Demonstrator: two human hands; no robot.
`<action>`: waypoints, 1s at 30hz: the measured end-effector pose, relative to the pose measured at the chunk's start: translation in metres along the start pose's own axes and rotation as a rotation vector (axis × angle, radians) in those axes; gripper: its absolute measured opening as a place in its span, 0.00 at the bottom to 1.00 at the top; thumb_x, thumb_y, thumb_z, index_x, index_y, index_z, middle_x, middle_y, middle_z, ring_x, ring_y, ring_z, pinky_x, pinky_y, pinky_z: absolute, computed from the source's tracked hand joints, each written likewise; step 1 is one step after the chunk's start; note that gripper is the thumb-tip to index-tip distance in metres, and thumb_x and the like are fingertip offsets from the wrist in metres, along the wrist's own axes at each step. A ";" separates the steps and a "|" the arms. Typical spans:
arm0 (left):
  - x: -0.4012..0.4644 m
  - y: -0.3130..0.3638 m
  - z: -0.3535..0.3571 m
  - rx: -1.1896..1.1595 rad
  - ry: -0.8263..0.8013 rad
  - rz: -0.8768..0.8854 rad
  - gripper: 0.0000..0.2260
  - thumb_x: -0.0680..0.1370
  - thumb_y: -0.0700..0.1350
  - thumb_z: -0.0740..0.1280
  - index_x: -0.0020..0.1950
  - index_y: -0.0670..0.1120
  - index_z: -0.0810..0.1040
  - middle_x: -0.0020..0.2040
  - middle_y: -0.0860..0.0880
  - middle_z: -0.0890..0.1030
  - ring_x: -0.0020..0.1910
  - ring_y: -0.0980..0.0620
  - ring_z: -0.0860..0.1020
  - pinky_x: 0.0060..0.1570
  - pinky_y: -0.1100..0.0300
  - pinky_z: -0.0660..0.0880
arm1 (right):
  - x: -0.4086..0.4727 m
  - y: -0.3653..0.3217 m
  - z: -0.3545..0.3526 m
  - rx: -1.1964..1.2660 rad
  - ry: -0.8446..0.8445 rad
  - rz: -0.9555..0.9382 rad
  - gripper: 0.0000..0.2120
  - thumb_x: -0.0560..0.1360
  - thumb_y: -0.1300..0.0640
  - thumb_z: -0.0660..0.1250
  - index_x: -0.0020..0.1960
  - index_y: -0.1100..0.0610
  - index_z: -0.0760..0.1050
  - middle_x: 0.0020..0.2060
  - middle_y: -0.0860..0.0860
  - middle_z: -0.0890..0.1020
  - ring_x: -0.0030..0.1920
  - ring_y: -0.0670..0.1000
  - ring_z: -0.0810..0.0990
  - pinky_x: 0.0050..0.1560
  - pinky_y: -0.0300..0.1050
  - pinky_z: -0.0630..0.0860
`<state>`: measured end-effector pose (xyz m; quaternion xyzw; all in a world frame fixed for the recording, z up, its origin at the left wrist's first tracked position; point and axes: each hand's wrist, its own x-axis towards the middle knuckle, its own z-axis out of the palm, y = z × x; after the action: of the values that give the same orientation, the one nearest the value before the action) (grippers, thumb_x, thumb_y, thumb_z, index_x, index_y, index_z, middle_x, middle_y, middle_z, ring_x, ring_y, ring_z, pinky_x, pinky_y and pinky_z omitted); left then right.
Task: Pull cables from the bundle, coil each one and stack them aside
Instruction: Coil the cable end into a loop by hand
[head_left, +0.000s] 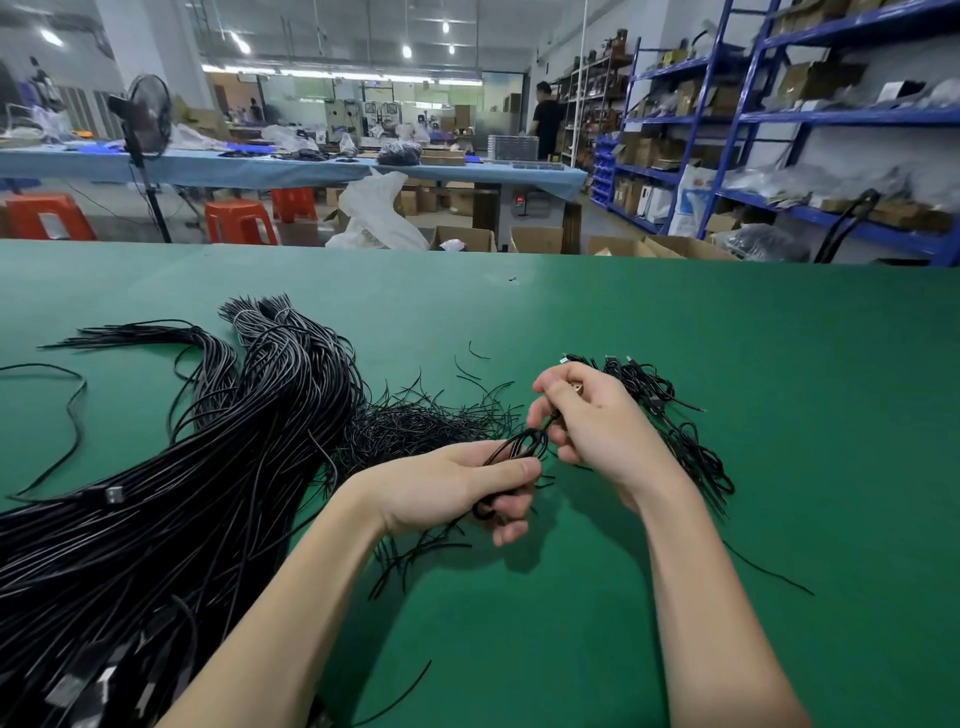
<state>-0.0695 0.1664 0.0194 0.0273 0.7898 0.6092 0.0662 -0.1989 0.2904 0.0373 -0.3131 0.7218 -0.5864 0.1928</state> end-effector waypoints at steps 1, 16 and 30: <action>0.000 0.001 0.001 0.002 0.008 0.004 0.14 0.87 0.46 0.54 0.42 0.47 0.64 0.34 0.52 0.67 0.35 0.51 0.74 0.40 0.67 0.69 | -0.001 -0.001 0.002 -0.017 0.005 -0.021 0.08 0.84 0.55 0.59 0.51 0.54 0.76 0.35 0.47 0.85 0.27 0.43 0.71 0.27 0.34 0.70; 0.017 -0.002 0.004 -0.006 0.361 0.007 0.15 0.87 0.50 0.55 0.49 0.39 0.68 0.33 0.53 0.67 0.33 0.52 0.69 0.36 0.65 0.69 | -0.005 0.000 0.016 -0.005 -0.277 0.187 0.33 0.72 0.26 0.65 0.42 0.59 0.83 0.32 0.52 0.82 0.36 0.50 0.83 0.53 0.50 0.83; 0.011 0.004 0.000 -0.343 0.215 0.008 0.03 0.85 0.42 0.60 0.54 0.45 0.72 0.34 0.52 0.67 0.32 0.54 0.68 0.35 0.61 0.70 | -0.008 0.008 0.026 0.273 -0.244 0.034 0.16 0.83 0.49 0.63 0.53 0.57 0.85 0.54 0.54 0.86 0.33 0.54 0.82 0.32 0.48 0.82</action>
<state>-0.0807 0.1685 0.0228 -0.0467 0.6768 0.7345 -0.0172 -0.1782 0.2777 0.0225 -0.3407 0.6121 -0.6332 0.3292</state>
